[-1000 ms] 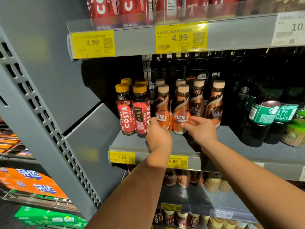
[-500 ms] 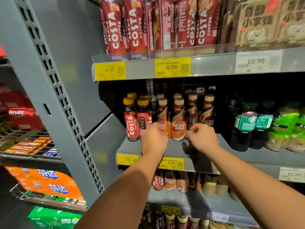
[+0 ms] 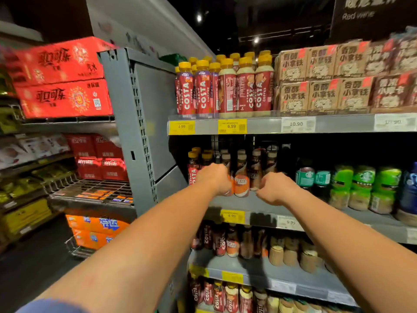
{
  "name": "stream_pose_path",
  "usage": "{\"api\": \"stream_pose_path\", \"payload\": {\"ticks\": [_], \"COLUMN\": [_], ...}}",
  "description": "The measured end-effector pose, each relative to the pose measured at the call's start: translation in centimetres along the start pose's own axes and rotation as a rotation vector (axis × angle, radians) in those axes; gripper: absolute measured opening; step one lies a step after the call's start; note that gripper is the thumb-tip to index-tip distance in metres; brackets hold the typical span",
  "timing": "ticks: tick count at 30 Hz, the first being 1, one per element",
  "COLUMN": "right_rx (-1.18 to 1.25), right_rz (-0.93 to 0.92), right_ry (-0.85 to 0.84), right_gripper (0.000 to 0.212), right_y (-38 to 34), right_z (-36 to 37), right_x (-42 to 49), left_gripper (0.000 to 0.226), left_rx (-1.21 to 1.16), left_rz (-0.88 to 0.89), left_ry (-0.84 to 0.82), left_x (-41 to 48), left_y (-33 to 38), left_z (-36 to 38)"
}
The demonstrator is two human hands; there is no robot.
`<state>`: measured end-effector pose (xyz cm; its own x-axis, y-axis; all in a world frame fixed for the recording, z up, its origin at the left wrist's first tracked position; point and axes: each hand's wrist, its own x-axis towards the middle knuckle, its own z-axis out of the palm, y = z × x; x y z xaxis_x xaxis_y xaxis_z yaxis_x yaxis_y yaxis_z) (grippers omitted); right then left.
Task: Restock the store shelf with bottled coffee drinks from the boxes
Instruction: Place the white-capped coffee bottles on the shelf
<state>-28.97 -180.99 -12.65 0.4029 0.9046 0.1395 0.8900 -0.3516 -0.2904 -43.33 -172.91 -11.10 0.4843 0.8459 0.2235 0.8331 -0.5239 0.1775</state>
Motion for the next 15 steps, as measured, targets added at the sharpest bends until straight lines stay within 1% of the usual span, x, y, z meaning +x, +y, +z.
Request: {"api": "stream_pose_path", "payload": {"ticks": [4,7,9,11,15], "right_rx": [-0.026,-0.024,-0.036,-0.057,-0.078], "right_rz": [0.013,0.064,0.115,0.162,0.223], "right_ry": [0.008,0.041,0.052,0.061,0.052], "right_gripper": [0.021,0.026,0.018,0.019,0.017], "right_y": [-0.6,-0.3,0.1,0.6,1.6], "right_z": [-2.0,-2.1,-1.6,-0.7,2.0], "right_x": [-5.4,-10.0,-13.4,-16.6,-21.7], "left_gripper": [0.022,0.017,0.012,0.009,0.008], "left_rx": [-0.061,-0.095,-0.036,0.012,-0.065], "left_rz": [0.113,0.230,0.332,0.396,0.438], "left_ry": [-0.108,-0.136,-0.144,-0.153,-0.204], "left_x": [-2.6,-5.9,-8.6,-11.0,-15.4], "left_y": [1.1,1.8,2.0,2.1,2.4], "left_z": [-2.4,-2.5,-1.8,-0.6,2.5]}}
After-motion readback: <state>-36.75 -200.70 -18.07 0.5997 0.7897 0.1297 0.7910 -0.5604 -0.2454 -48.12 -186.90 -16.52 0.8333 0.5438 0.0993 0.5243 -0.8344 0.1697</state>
